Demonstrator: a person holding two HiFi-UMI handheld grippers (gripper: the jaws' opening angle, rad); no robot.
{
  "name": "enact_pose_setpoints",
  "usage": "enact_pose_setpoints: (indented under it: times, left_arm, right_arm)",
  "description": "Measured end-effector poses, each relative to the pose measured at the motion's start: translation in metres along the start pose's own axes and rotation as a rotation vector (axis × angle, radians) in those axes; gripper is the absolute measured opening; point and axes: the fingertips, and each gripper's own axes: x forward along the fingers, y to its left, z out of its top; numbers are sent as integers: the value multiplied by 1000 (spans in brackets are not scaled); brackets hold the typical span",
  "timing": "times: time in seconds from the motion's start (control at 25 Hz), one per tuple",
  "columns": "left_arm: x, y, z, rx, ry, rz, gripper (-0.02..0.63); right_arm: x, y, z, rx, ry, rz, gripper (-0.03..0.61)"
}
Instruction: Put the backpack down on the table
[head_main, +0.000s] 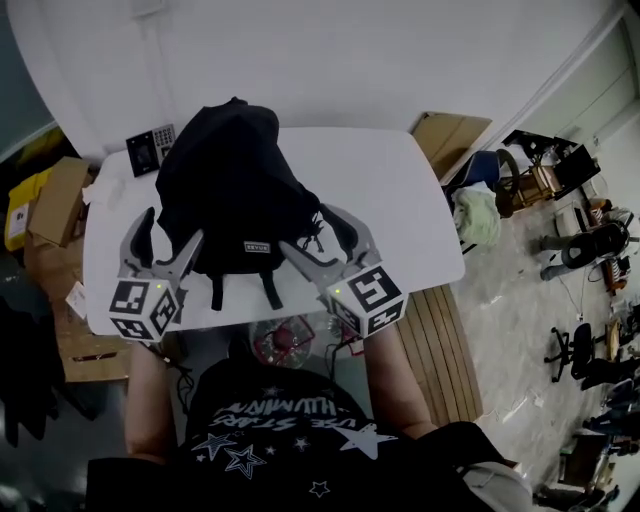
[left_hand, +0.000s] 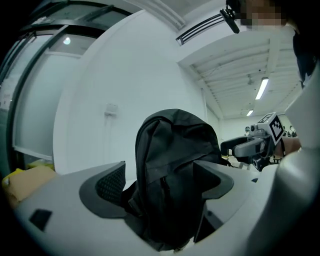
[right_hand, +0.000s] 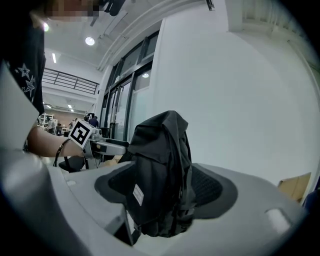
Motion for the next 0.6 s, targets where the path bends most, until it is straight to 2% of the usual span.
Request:
enact_pose_setpoints:
  times: [0.24,0.44,0.52,0.6]
  left_arm:
    - [-35,-33,-7,-45,-9,23,402]
    - [-54,-80,-17,-37,19,14,398]
    - [-62,-95,-22,-39,29,13,332]
    - [-71,-108,-27,-46,39,22,304]
  right_arm:
    - [-27,16,-3,-14,-10,60,342]
    - [-60,22,-11,-8,-15,98,339]
    - [-71,27,-15,-9,-13,118,337]
    - [-82,35,-18,-18,-12,142,336]
